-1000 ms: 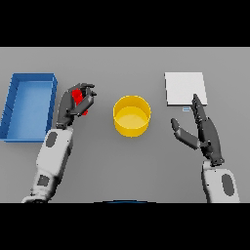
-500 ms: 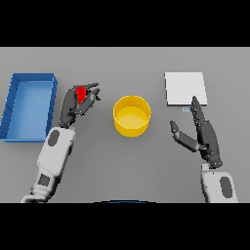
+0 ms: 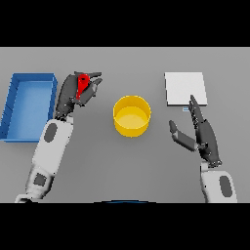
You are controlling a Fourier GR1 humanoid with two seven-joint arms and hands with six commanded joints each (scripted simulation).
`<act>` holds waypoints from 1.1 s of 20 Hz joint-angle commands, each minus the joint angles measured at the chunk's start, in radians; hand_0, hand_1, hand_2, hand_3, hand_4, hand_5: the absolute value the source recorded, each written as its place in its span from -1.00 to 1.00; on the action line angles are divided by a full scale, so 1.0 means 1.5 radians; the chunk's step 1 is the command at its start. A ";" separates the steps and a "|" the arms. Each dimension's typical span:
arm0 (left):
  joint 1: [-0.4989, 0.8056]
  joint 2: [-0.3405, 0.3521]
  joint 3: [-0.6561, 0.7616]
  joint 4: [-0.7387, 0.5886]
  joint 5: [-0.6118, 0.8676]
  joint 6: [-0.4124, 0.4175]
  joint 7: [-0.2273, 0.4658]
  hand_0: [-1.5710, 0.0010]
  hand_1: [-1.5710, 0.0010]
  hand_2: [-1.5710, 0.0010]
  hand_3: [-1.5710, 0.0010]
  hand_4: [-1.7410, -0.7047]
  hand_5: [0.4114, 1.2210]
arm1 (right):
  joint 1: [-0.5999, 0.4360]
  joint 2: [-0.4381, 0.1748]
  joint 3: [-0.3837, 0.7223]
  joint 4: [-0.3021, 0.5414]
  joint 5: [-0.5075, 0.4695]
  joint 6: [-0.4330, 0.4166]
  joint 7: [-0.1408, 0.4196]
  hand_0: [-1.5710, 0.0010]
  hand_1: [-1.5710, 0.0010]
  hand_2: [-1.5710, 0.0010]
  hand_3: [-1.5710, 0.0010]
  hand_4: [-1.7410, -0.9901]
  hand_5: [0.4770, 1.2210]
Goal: Pick up the red beaker and tilt it to pour out 1 green nut into yellow bowl. Pick up the yellow bowl and place it on the metallic measuring scale.
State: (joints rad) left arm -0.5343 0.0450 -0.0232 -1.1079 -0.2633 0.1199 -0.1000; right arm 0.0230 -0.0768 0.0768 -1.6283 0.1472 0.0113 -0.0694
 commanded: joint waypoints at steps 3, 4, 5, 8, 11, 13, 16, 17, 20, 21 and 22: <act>-0.007 0.019 -0.033 -0.019 -0.032 0.000 0.045 -0.99 -0.99 -0.99 -0.99 -0.76 0.86 | 0.003 -0.006 -0.002 -0.004 0.001 0.000 0.007 1.00 1.00 1.00 1.00 0.24 -0.48; -0.011 0.025 -0.038 -0.019 -0.036 -0.002 0.053 -0.99 -0.99 -0.99 -0.99 -0.76 0.85 | 0.001 0.002 0.000 -0.001 -0.002 0.000 0.012 1.00 1.00 1.00 1.00 0.24 -0.47; -0.016 0.031 -0.042 -0.017 -0.038 -0.004 0.058 -0.99 -0.99 -0.99 -0.99 -0.76 0.83 | 0.006 0.002 0.003 -0.002 0.003 -0.001 0.008 1.00 1.00 1.00 1.00 0.24 -0.46; -0.038 0.053 -0.074 -0.014 -0.067 -0.010 0.077 -1.00 -1.00 -1.00 -0.99 -0.85 0.76 | 0.011 -0.003 -0.003 -0.007 -0.003 0.001 0.001 1.00 1.00 1.00 1.00 0.25 -0.44; -0.080 0.094 -0.149 -0.013 -0.146 -0.033 0.118 -1.00 -1.00 -1.00 -1.00 -0.92 0.77 | 0.006 0.002 -0.002 0.001 -0.007 0.004 0.013 1.00 1.00 1.00 1.00 0.25 -0.43; -0.108 0.115 -0.198 0.008 -0.197 -0.051 0.132 -1.00 -1.00 -1.00 -1.00 -0.95 0.79 | 0.009 0.001 0.000 -0.008 0.000 -0.001 0.011 1.00 1.00 1.00 1.00 0.23 -0.43; -0.144 0.146 -0.264 0.016 -0.252 -0.103 0.150 -1.00 -1.00 -1.00 -1.00 -0.97 0.88 | 0.010 0.000 0.004 -0.008 0.009 -0.004 0.012 1.00 1.00 1.00 1.00 0.20 -0.41; -0.159 0.151 -0.289 0.029 -0.271 -0.123 0.153 -1.00 -1.00 -1.00 -1.00 -0.98 0.90 | 0.009 0.001 0.005 -0.008 0.012 -0.007 0.016 1.00 1.00 1.00 1.00 0.20 -0.41; -0.203 0.176 -0.337 0.053 -0.300 -0.185 0.149 -1.00 -1.00 -1.00 -1.00 -0.89 0.95 | 0.010 -0.006 -0.002 -0.018 0.003 -0.004 0.022 1.00 1.00 1.00 1.00 0.19 -0.43; -0.219 0.179 -0.357 0.062 -0.312 -0.210 0.150 -1.00 -1.00 -1.00 -1.00 -0.81 0.96 | 0.003 -0.006 -0.010 -0.009 -0.007 0.000 0.031 1.00 1.00 1.00 1.00 0.20 -0.44; -0.230 0.181 -0.375 0.064 -0.320 -0.228 0.144 -1.00 -1.00 -1.00 -1.00 -0.74 0.97 | 0.008 0.003 -0.005 -0.007 -0.009 0.000 0.028 1.00 1.00 1.00 1.00 0.22 -0.46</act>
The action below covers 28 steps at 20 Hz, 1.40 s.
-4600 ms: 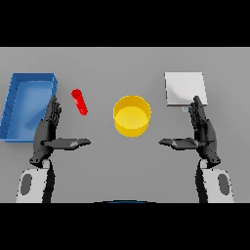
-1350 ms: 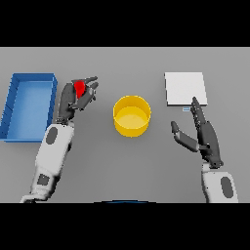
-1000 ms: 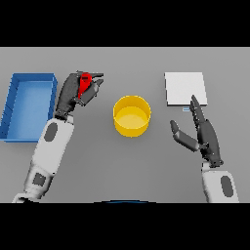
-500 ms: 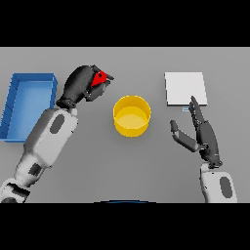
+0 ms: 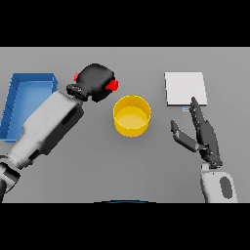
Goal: Pick up the red beaker and tilt it to pour out 1 green nut into yellow bowl. Pick up the yellow bowl and place it on the metallic measuring scale.
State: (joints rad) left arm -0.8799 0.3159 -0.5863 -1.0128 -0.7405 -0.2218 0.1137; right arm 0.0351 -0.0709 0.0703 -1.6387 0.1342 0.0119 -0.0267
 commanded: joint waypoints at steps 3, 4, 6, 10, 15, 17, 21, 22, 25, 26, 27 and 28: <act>-0.053 -0.002 -0.054 0.027 -0.038 -0.052 0.026 -1.00 -1.00 -1.00 -0.73 -0.85 0.98 | -0.001 0.008 -0.007 0.001 -0.016 0.000 0.005 1.00 1.00 1.00 1.00 0.23 -0.53; -0.066 -0.001 -0.071 0.035 -0.047 -0.069 0.024 -1.00 -1.00 -1.00 -0.69 -0.87 0.99 | 0.004 0.010 -0.006 0.000 -0.018 0.002 0.002 1.00 1.00 1.00 1.00 0.22 -0.55; -0.099 -0.001 -0.108 0.053 -0.069 -0.098 0.022 -1.00 -1.00 -1.00 -0.66 -0.91 0.99 | -0.012 0.014 -0.012 0.011 -0.023 -0.001 0.010 1.00 1.00 1.00 1.00 0.18 -0.60; -0.144 -0.008 -0.173 0.074 -0.095 -0.128 -0.001 -1.00 -1.00 -1.00 -0.63 -0.95 1.00 | 0.002 0.016 -0.012 0.008 -0.030 0.005 -0.005 1.00 1.00 1.00 1.00 0.19 -0.65; -0.200 -0.023 -0.252 0.102 -0.145 -0.129 -0.014 -1.00 -1.00 -1.00 -0.88 -0.98 1.00 | 0.000 0.012 -0.011 0.009 -0.021 0.001 -0.004 1.00 1.00 1.00 1.00 0.18 -0.67; -0.207 -0.023 -0.284 0.103 -0.162 -0.120 -0.019 -1.00 -1.00 -1.00 -0.92 -0.99 1.00 | 0.000 0.005 -0.014 0.005 -0.021 0.002 -0.005 1.00 1.00 1.00 1.00 0.18 -0.67; -0.237 -0.034 -0.348 0.118 -0.192 -0.134 -0.030 -1.00 -1.00 -1.00 -0.97 -0.99 1.00 | -0.005 0.014 -0.008 0.014 -0.014 -0.002 -0.001 1.00 1.00 1.00 1.00 0.22 -0.66; -0.247 -0.037 -0.364 0.126 -0.198 -0.137 -0.042 -1.00 -1.00 -1.00 -0.97 -1.00 1.00 | -0.004 0.013 -0.008 0.011 -0.014 -0.002 -0.002 1.00 1.00 1.00 1.00 0.21 -0.65; -0.265 -0.046 -0.399 0.125 -0.206 -0.159 -0.048 -1.00 -1.00 -1.00 -0.99 -1.00 1.00 | 0.002 0.017 -0.005 0.008 -0.008 -0.008 -0.004 1.00 1.00 1.00 1.00 0.20 -0.66; -0.270 -0.045 -0.408 0.127 -0.207 -0.161 -0.051 -1.00 -1.00 -1.00 -0.99 -1.00 1.00 | 0.004 0.013 -0.005 0.007 -0.005 -0.006 -0.005 1.00 1.00 1.00 1.00 0.23 -0.67; -0.279 -0.051 -0.418 0.137 -0.211 -0.161 -0.051 -1.00 -1.00 -1.00 -0.99 -1.00 1.00 | 0.004 0.015 -0.005 0.007 -0.004 -0.011 0.000 1.00 1.00 1.00 1.00 0.22 -0.67; -0.286 -0.054 -0.428 0.144 -0.214 -0.160 -0.054 -1.00 -1.00 -1.00 -0.99 -1.00 1.00 | 0.003 0.007 -0.008 0.008 -0.003 -0.009 -0.009 1.00 1.00 1.00 1.00 0.22 -0.66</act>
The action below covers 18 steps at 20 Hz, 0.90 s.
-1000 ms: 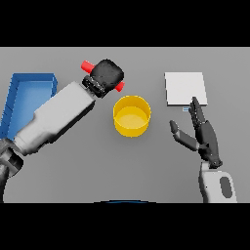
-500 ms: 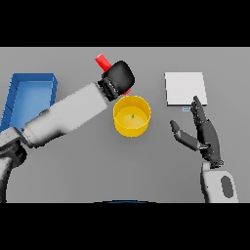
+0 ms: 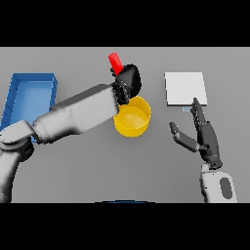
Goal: Pick up the red beaker and tilt it to pour out 1 green nut into yellow bowl. Pick up the yellow bowl and place it on the metallic measuring scale.
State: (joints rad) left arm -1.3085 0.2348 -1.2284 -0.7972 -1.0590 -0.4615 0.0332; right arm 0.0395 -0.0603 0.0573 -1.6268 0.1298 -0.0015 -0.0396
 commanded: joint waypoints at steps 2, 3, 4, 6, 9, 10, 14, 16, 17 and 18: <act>-0.017 -0.003 -0.018 0.020 -0.006 0.001 -0.004 -1.00 -1.00 -1.00 -1.00 -1.00 1.00 | -0.001 0.006 0.003 0.010 0.008 -0.006 -0.003 1.00 1.00 1.00 1.00 0.24 -0.69; -0.029 -0.004 -0.026 0.025 -0.007 -0.001 -0.015 -1.00 -1.00 -1.00 -1.00 -1.00 1.00 | -0.004 0.009 0.002 0.009 0.002 -0.004 -0.002 1.00 1.00 1.00 1.00 0.26 -0.70; -0.034 -0.009 -0.032 0.024 -0.005 -0.005 -0.013 -1.00 -1.00 -1.00 -1.00 -1.00 1.00 | 0.002 0.008 0.004 0.005 0.007 -0.007 -0.003 1.00 1.00 1.00 1.00 0.27 -0.70; -0.043 -0.003 -0.041 0.025 -0.002 -0.009 -0.012 -1.00 -1.00 -1.00 -1.00 -1.00 1.00 | 0.000 0.004 0.005 0.005 0.015 -0.011 0.000 1.00 1.00 1.00 1.00 0.32 -0.71; -0.059 0.000 -0.049 0.024 0.004 0.001 -0.005 -1.00 -1.00 -1.00 -1.00 -1.00 1.00 | -0.007 0.002 0.000 0.006 0.006 -0.006 0.002 1.00 1.00 1.00 1.00 0.35 -0.71; -0.070 0.007 -0.047 0.028 0.008 0.002 0.001 -1.00 -1.00 -1.00 -1.00 -0.99 0.92 | -0.007 0.001 0.001 0.004 0.005 -0.003 0.000 1.00 1.00 1.00 1.00 0.37 -0.71; -0.138 0.031 -0.014 0.063 0.032 0.070 0.001 -1.00 -0.62 -0.59 -1.00 -0.81 0.92 | -0.012 0.003 0.002 0.003 -0.002 0.002 -0.009 1.00 1.00 1.00 1.00 0.38 -0.65; -0.187 0.045 0.008 0.097 0.047 0.092 0.003 -1.00 -0.75 -0.74 -0.54 -0.88 0.95 | -0.014 0.001 -0.003 0.004 -0.014 0.010 -0.010 1.00 1.00 1.00 1.00 0.36 -0.61; -0.207 0.060 0.018 0.112 0.057 0.109 -0.016 -1.00 -0.80 -0.79 -0.63 -0.79 0.96 | -0.014 0.004 0.000 0.006 -0.010 0.006 -0.008 1.00 1.00 1.00 1.00 0.33 -0.60; -0.230 0.070 0.031 0.134 0.068 0.104 -0.011 -1.00 -0.84 -0.83 -0.71 -0.72 0.97 | -0.009 0.002 0.001 -0.002 -0.015 0.013 -0.014 1.00 1.00 1.00 1.00 0.32 -0.59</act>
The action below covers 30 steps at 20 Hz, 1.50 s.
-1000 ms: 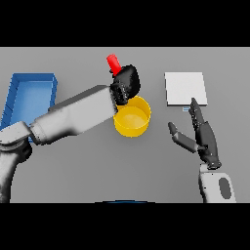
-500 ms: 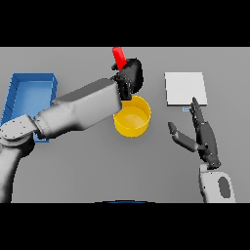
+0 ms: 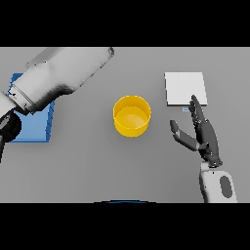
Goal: Pick up the red beaker and tilt it to pour out 1 green nut into yellow bowl. Pick up the yellow bowl and place it on the metallic measuring scale.
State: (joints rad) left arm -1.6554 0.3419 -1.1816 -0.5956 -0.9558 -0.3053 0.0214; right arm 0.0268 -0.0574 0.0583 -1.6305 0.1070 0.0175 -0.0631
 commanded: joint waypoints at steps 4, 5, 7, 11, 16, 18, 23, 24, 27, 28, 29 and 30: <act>-0.055 0.042 0.098 0.109 0.092 0.004 0.024 -1.00 -0.94 -0.93 -0.88 -0.69 0.99 | -0.003 -0.003 0.004 0.005 0.006 0.002 -0.002 1.00 1.00 1.00 1.00 0.23 -0.55; -0.053 0.072 0.149 0.147 0.144 0.005 0.045 -1.00 -0.95 -0.95 -0.84 -0.75 0.99 | -0.003 -0.008 0.001 0.004 0.006 0.001 -0.001 1.00 1.00 1.00 1.00 0.20 -0.55; -0.038 0.107 0.227 0.203 0.233 0.024 0.055 -1.00 -0.97 -0.97 -0.85 -0.84 0.99 | -0.008 -0.010 0.009 0.000 0.011 0.005 -0.001 1.00 1.00 1.00 1.00 0.16 -0.53; 0.006 0.150 0.303 0.259 0.347 0.096 0.082 -1.00 -0.99 -0.99 -0.78 -0.93 1.00 | -0.022 -0.018 0.016 0.006 0.026 0.005 -0.012 1.00 1.00 1.00 1.00 0.16 -0.53; 0.098 0.196 0.357 0.277 0.461 0.179 0.147 -1.00 -1.00 -1.00 -0.79 -0.98 1.00 | -0.030 -0.009 0.011 0.032 0.016 0.005 -0.007 1.00 1.00 1.00 1.00 0.24 -0.53; 0.141 0.202 0.366 0.277 0.496 0.199 0.172 -1.00 -1.00 -1.00 -0.87 -0.99 1.00 | -0.022 -0.005 0.014 0.021 0.008 0.011 -0.008 1.00 1.00 1.00 1.00 0.24 -0.52; 0.260 0.206 0.411 0.259 0.613 0.253 0.212 -1.00 -1.00 -1.00 -0.81 -1.00 1.00 | -0.027 -0.017 0.009 0.037 0.019 0.008 -0.016 1.00 1.00 1.00 1.00 0.16 -0.46; 0.277 0.208 0.418 0.248 0.634 0.262 0.221 -1.00 -1.00 -1.00 -0.84 -1.00 1.00 | -0.025 -0.015 0.014 0.036 0.023 0.007 -0.021 1.00 1.00 1.00 1.00 0.17 -0.45; 0.353 0.218 0.421 0.192 0.679 0.303 0.258 -1.00 -1.00 -1.00 -0.92 -1.00 1.00 | -0.024 -0.021 0.013 0.041 0.024 0.011 -0.032 1.00 1.00 1.00 1.00 0.17 -0.40; 0.372 0.225 0.417 0.167 0.688 0.315 0.270 -1.00 -1.00 -1.00 -0.94 -1.00 1.00 | -0.029 -0.025 0.009 0.039 0.019 0.014 -0.028 1.00 1.00 1.00 1.00 0.16 -0.38; 0.394 0.237 0.411 0.131 0.694 0.329 0.277 -1.00 -1.00 -1.00 -0.88 -1.00 1.00 | -0.027 -0.028 0.011 0.033 0.021 0.014 -0.033 1.00 1.00 1.00 1.00 0.15 -0.36; 0.422 0.246 0.409 0.098 0.705 0.347 0.283 -1.00 -1.00 -1.00 -0.84 -1.00 1.00 | -0.026 -0.027 0.012 0.030 0.019 0.017 -0.029 1.00 1.00 1.00 1.00 0.15 -0.36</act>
State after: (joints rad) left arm -1.0217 0.7114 -0.5680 -0.4486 0.1043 0.2148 0.4438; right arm -0.0127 -0.0980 0.0769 -1.5855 0.1352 0.0431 -0.1070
